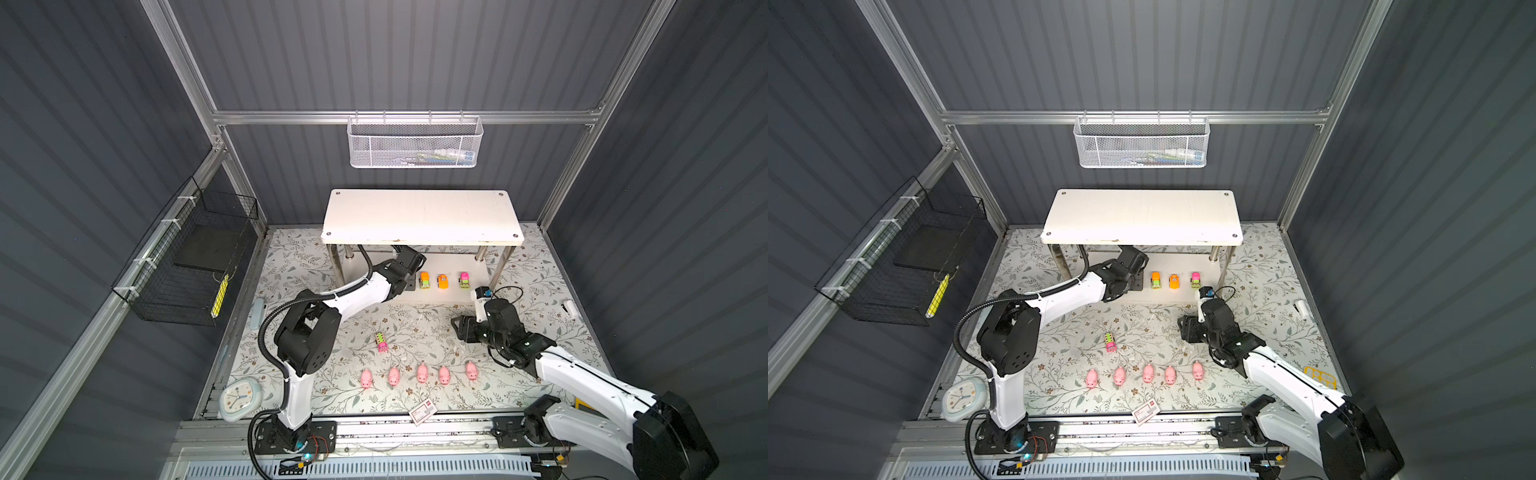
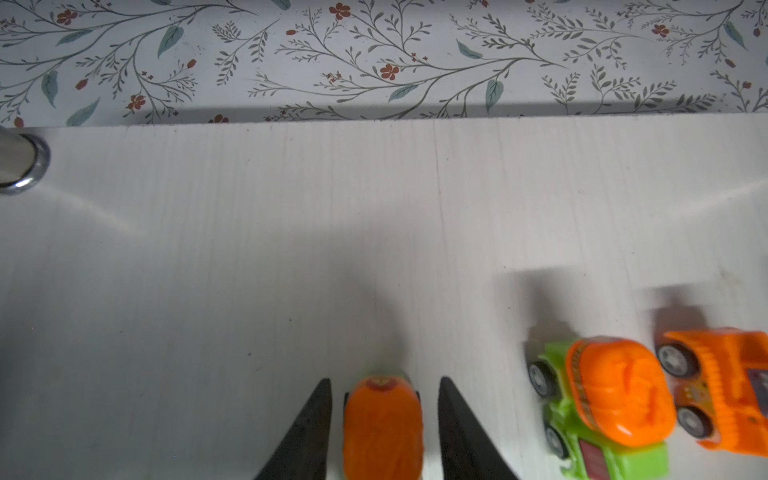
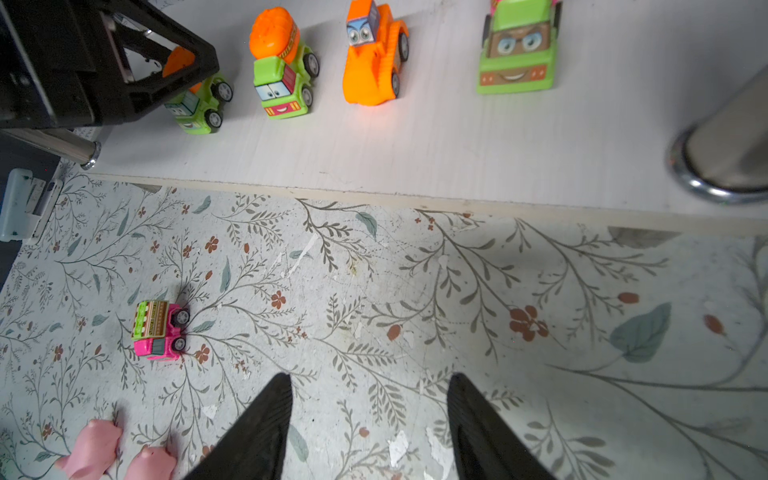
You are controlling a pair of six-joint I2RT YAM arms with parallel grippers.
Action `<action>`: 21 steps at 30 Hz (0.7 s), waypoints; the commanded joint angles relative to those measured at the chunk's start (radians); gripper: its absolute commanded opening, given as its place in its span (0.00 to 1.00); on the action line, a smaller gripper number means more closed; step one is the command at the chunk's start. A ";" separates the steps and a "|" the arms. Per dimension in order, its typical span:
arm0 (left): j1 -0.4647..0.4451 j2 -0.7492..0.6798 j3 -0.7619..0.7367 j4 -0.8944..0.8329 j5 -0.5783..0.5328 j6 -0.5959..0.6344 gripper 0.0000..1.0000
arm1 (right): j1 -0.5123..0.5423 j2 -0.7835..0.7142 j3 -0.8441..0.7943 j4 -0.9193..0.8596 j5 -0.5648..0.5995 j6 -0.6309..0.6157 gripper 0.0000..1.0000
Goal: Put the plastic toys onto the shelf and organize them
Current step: 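Lower the truck onto the shelf beside the other trucks, open left gripper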
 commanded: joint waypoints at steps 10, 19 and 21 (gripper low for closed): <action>0.006 -0.101 -0.096 0.049 0.043 -0.012 0.59 | 0.002 -0.002 0.002 -0.005 0.008 0.011 0.62; -0.006 -0.188 -0.206 0.084 0.034 -0.026 0.69 | 0.008 0.022 0.013 0.001 0.001 0.014 0.62; -0.016 -0.212 -0.225 0.085 0.022 -0.034 0.71 | 0.009 0.026 0.015 0.001 0.001 0.014 0.62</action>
